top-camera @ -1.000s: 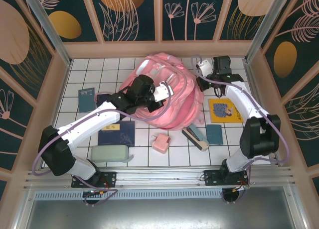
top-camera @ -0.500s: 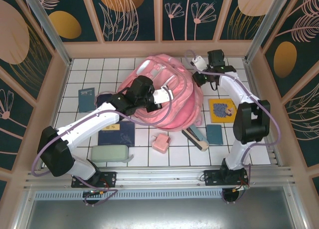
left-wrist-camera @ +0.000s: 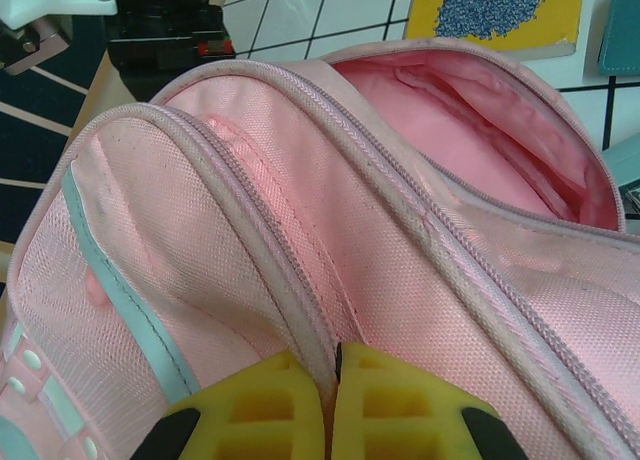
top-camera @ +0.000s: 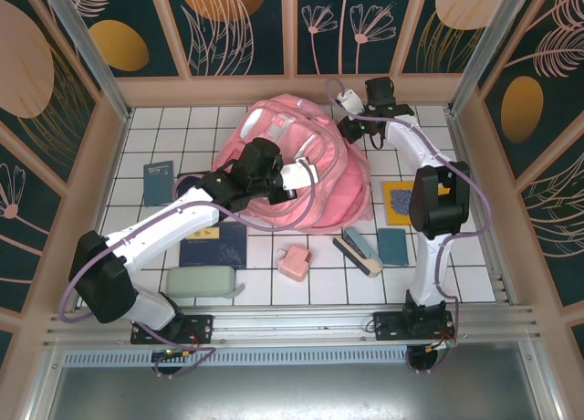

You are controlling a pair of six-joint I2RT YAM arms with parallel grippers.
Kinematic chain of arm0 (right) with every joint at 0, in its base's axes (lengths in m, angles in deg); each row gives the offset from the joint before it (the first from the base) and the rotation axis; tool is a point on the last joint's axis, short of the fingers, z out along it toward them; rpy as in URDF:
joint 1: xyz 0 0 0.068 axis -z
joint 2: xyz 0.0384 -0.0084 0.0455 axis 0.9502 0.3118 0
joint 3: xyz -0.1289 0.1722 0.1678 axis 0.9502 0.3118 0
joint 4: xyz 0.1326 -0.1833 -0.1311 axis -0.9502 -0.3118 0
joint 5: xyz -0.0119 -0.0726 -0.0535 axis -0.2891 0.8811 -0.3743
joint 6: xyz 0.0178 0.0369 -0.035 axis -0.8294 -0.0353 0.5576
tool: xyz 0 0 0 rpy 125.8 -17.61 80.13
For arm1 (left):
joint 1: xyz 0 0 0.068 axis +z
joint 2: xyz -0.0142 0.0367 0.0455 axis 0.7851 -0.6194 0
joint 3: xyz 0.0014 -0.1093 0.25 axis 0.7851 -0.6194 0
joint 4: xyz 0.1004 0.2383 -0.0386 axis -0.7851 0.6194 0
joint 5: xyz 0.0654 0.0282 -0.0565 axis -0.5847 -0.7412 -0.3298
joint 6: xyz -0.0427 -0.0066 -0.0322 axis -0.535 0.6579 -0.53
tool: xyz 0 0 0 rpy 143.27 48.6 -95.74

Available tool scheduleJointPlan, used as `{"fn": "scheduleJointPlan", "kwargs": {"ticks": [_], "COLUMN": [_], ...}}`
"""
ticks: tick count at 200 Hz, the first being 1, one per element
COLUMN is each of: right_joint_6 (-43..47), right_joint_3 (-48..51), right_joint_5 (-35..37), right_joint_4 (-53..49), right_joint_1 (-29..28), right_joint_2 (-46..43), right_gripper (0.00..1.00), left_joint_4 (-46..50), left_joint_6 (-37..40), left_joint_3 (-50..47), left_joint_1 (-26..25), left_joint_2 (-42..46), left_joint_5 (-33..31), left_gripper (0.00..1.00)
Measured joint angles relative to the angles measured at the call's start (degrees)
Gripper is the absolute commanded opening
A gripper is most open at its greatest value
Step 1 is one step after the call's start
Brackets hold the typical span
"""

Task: Pack the student bag

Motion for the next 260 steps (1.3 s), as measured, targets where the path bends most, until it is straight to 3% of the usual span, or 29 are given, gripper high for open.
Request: {"fn": "scheduleJointPlan", "kwargs": {"ticks": [90, 114, 117, 125, 126, 127, 132, 158, 193, 196, 200, 229, 243, 260], "right_joint_6": [-0.59, -2.49, -3.23, -3.93, -3.98, -4.04, -4.70, -7.15, -11.61, -11.76, -12.55, -17.38, -22.36, -27.80], "right_joint_3": [-5.92, -5.68, -5.73, -6.03, -6.10, -6.14, -6.29, -5.25, 5.29, 6.03, 7.32, 11.54, 8.83, 5.86], "right_joint_5": [-3.65, -2.97, -2.91, -2.34, -2.34, -2.32, -1.97, 1.03, 9.11, 9.84, 11.02, 20.11, 25.27, 26.03], "right_joint_4": [3.32, 6.36, 6.73, 8.15, 8.31, 8.39, 9.22, 13.00, 17.09, 17.22, 17.75, 20.02, 17.68, 16.65], "right_joint_1": [-0.07, 0.07, 0.11, 0.33, 0.35, 0.39, 0.44, 0.61, 0.61, 0.61, 0.61, 0.42, 0.55, 1.88], "right_joint_2": [3.34, 3.48, 3.50, 3.72, 3.76, 3.78, 3.85, 3.48, -3.10, -3.80, -5.11, -13.22, -15.74, -18.03], "right_gripper": [0.18, 0.37, 0.47, 0.51, 0.54, 0.66, 0.72, 0.74, 0.75, 0.80, 0.98, 0.99, 0.99, 0.99], "left_joint_4": [-1.44, -1.53, -1.55, -1.62, -1.64, -1.64, -1.99, -3.67, -4.98, -5.01, -4.92, -4.72, -4.66, -4.55], "left_joint_6": [0.02, 0.02, 0.02, 0.02, 0.02, 0.02, 0.00, -1.86, -9.57, -10.12, -10.97, -16.61, -19.26, -22.12], "left_joint_3": [0.00, -0.11, -0.20, -0.46, -0.50, -0.55, -0.83, -1.14, 5.20, 5.97, 7.34, 15.10, 17.68, 19.32], "left_joint_1": [0.04, 0.09, 0.09, 0.07, 0.04, 0.02, -0.09, 0.44, 5.51, 5.88, 6.56, 9.35, 9.81, 9.97], "left_joint_2": [-1.16, -1.16, -1.16, -1.16, -1.14, -1.14, -1.09, -1.29, -4.87, -5.33, -6.16, -11.67, -13.94, -15.98], "left_joint_5": [1.09, 1.49, 1.60, 1.99, 2.05, 2.10, 2.14, 1.62, 3.56, 3.65, 3.74, 4.15, 4.17, 4.17], "left_gripper": [0.00, 0.00, 0.00, 0.00, 0.00, 0.00, 0.00, 0.00, 0.00, 0.00, 0.00, 0.00, 0.00, 0.00]}}
